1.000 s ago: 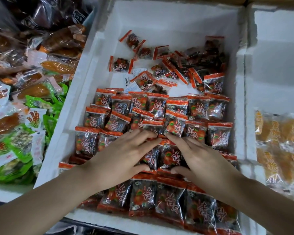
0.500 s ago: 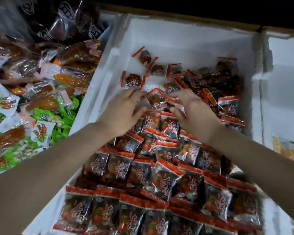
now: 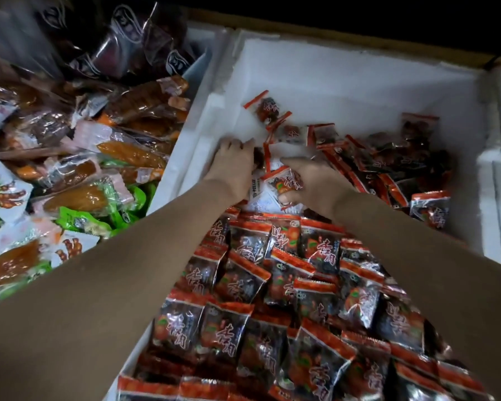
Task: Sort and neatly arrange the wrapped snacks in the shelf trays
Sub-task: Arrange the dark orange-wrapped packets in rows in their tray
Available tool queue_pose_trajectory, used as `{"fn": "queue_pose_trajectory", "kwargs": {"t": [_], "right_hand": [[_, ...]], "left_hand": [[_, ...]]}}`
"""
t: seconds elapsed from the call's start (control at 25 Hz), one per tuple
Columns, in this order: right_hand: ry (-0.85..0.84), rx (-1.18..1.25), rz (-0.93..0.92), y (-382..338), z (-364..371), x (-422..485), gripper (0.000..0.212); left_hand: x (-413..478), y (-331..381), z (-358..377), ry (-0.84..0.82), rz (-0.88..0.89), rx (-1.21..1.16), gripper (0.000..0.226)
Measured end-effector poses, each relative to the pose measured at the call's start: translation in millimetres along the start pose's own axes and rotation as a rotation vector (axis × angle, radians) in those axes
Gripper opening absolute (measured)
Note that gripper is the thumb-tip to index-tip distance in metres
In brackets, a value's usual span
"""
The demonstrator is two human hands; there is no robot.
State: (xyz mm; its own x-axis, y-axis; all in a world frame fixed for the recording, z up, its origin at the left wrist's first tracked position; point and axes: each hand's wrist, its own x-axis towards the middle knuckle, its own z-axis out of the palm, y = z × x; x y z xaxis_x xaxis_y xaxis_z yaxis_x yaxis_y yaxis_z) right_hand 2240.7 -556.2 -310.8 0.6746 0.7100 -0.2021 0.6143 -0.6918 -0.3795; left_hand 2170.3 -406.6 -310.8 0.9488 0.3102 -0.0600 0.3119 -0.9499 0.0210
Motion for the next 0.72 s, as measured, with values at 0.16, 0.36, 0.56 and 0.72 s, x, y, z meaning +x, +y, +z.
{"fn": "queue_pose_trajectory", "kwargs": {"t": [0.16,0.36,0.56,0.72], "right_hand": [[-0.061,-0.041,-0.003,2,-5,3,0.085],[0.13,0.057,-0.019,3,-4,-7,0.066],[0.292,0.118,-0.026,-4,-18,-26,0.052],[0.377,0.362,-0.098,-32,-36,-73,0.035]], "left_hand": [[4,3,-3,0.023,0.0,0.085,0.057],[-4,5,-4,0.122,0.017,-0.089,0.046],[-37,2,-15,0.296,0.001,-0.555,0.032],[-82,-7,-31,0.437,-0.021,-0.687,0.03]]}}
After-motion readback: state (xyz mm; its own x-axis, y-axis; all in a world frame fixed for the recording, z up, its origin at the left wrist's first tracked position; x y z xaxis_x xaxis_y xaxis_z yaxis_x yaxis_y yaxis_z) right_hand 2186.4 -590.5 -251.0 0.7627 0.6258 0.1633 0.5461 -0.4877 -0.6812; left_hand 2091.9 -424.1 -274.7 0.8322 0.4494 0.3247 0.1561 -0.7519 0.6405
